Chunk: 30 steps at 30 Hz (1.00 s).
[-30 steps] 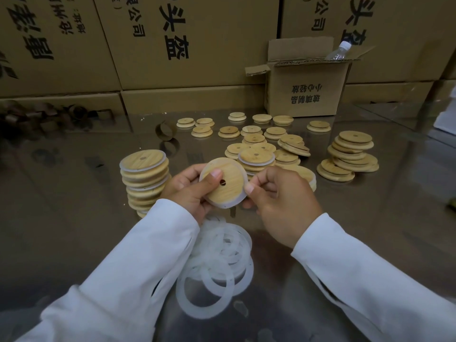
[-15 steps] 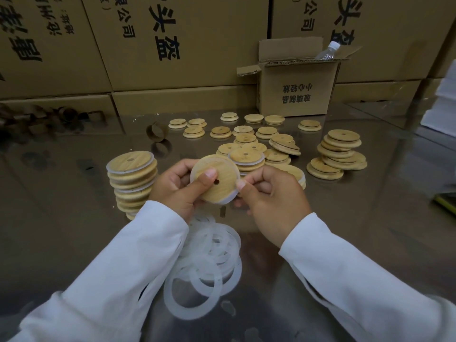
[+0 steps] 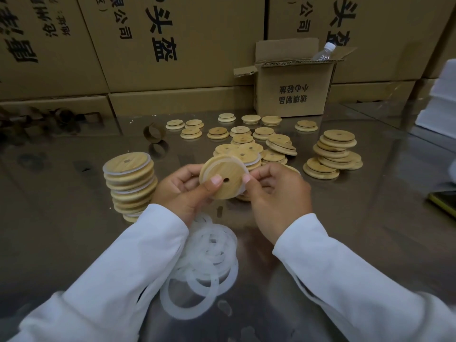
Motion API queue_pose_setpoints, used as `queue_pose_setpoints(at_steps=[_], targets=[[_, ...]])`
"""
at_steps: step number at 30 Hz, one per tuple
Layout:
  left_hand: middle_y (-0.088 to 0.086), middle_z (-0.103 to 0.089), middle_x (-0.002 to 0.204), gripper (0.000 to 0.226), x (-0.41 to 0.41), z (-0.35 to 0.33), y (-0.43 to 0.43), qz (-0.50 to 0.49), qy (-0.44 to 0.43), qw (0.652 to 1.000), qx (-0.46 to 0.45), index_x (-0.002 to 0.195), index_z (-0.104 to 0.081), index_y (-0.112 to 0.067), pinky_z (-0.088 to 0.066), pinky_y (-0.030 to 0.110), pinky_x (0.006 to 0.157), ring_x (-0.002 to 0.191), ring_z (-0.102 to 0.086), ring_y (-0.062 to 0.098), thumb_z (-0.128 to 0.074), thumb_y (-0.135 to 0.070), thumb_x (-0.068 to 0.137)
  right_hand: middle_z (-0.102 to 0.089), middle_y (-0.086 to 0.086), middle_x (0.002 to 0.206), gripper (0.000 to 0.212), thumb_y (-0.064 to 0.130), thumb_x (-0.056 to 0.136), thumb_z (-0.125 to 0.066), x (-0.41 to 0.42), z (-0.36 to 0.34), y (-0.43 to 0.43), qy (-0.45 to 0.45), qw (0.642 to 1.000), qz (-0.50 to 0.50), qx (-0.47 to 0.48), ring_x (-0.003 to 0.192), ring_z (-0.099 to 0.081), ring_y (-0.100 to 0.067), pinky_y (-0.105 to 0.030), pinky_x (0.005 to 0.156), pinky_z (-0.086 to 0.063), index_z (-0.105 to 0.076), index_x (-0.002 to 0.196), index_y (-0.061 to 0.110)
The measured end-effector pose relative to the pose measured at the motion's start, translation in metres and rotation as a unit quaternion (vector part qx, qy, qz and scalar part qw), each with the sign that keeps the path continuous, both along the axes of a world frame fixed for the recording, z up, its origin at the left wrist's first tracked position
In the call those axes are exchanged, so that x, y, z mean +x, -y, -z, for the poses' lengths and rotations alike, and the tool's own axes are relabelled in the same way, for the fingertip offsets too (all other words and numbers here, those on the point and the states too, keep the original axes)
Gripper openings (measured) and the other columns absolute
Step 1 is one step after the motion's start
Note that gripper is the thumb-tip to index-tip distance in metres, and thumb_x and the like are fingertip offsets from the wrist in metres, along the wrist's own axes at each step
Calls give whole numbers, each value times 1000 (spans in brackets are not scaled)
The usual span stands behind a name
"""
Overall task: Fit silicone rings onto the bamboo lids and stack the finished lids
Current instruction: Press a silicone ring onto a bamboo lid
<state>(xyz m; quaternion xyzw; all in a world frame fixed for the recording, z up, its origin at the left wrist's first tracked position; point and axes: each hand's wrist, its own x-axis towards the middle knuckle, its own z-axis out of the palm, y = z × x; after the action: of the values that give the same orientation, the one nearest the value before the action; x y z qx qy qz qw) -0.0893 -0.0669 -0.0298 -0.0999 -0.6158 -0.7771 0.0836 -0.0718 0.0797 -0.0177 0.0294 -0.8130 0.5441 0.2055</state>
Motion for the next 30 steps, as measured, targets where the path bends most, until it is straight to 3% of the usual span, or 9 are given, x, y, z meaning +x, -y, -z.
queue_pose_setpoints(at_steps=[4, 8, 12, 16, 20, 25, 30], targets=[[1, -74, 81, 35, 2, 2, 0, -8, -10, 997, -73, 85, -69, -21, -53, 19, 61, 76, -70, 13, -74, -29, 52, -58, 21, 67, 18, 26, 84, -65, -2, 2, -2, -19, 999, 7, 25, 67, -57, 3, -10, 61, -43, -56, 70, 33], [-5, -73, 72, 29, 4, -1, 0, -38, -42, 989, -137, 85, -67, -18, -51, 15, 59, 67, -67, 6, -69, -30, 59, -58, 22, 69, 16, 26, 84, -65, -1, 3, -1, -29, 997, -12, 64, 68, -56, 5, -6, 59, -39, -56, 72, 33], [-6, -71, 67, 24, 4, -1, 1, -31, -44, 988, -147, 83, -66, -18, -49, 15, 57, 65, -65, 5, -68, -26, 60, -64, 12, 72, 16, 21, 83, -67, -3, -1, -6, 22, 999, -35, 26, 73, -61, -4, -16, 66, -47, -60, 70, 27], [-4, -71, 67, 25, 2, -1, 3, -19, -32, 989, -146, 82, -66, -19, -52, 19, 60, 65, -65, 8, -67, -28, 58, -68, 1, 74, 16, 18, 83, -67, -5, -5, -9, 54, 996, -68, 6, 73, -66, -15, -28, 72, -53, -62, 69, 24], [-3, -71, 68, 26, 2, 0, 5, -18, -29, 989, -144, 83, -67, -19, -54, 21, 60, 66, -66, 10, -66, -28, 58, -66, 4, 68, 17, 16, 82, -68, -3, -6, -8, 39, 996, -77, 5, 63, -65, -8, -27, 68, -53, -63, 68, 24], [-2, -71, 70, 28, 1, 1, 5, -32, -23, 989, -145, 84, -67, -20, -55, 30, 66, 69, -67, 13, -67, -31, 58, -68, 6, 70, 10, 20, 80, -70, -1, -3, -6, 39, 996, -73, -23, 72, -66, -13, -35, 78, -54, -66, 71, 24], [-1, -72, 70, 31, 0, 0, 7, -46, -8, 991, -129, 83, -67, -19, -54, 43, 74, 69, -68, 16, -67, -35, 57, -69, 7, 75, 9, 25, 79, -70, 0, 0, -3, 53, 996, -67, -19, 75, -65, -9, -32, 79, -54, -66, 71, 26]])
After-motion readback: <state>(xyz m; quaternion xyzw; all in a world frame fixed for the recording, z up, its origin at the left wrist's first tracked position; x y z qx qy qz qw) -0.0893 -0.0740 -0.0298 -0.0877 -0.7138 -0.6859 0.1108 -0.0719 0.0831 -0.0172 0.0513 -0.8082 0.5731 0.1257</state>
